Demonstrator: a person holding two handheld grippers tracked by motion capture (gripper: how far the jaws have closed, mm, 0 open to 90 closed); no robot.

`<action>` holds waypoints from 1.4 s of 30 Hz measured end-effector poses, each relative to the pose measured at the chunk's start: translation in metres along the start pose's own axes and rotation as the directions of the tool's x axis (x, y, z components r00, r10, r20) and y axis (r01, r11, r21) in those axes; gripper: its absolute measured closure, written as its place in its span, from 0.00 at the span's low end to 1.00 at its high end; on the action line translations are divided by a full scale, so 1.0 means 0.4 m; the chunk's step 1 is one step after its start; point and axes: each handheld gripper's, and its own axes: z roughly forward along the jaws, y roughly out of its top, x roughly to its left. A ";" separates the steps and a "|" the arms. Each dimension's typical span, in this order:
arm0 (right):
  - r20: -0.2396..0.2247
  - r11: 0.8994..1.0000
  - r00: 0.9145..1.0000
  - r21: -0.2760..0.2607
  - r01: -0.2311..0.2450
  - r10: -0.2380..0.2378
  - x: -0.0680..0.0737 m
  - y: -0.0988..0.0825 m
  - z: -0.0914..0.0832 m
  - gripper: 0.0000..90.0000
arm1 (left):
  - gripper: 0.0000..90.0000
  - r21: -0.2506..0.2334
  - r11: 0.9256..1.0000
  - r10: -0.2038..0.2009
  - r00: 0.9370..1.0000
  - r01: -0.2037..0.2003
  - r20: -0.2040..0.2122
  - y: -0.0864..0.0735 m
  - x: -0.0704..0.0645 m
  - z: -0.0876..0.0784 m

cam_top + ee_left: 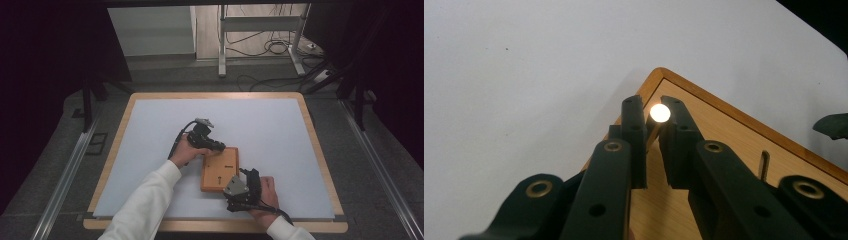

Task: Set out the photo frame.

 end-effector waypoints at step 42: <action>-0.027 0.994 0.997 -0.083 0.068 -0.070 -0.086 0.075 -0.079 0.61 | 0.88 0.014 1.000 0.006 0.999 -0.006 0.049 -0.027 -0.026 -0.002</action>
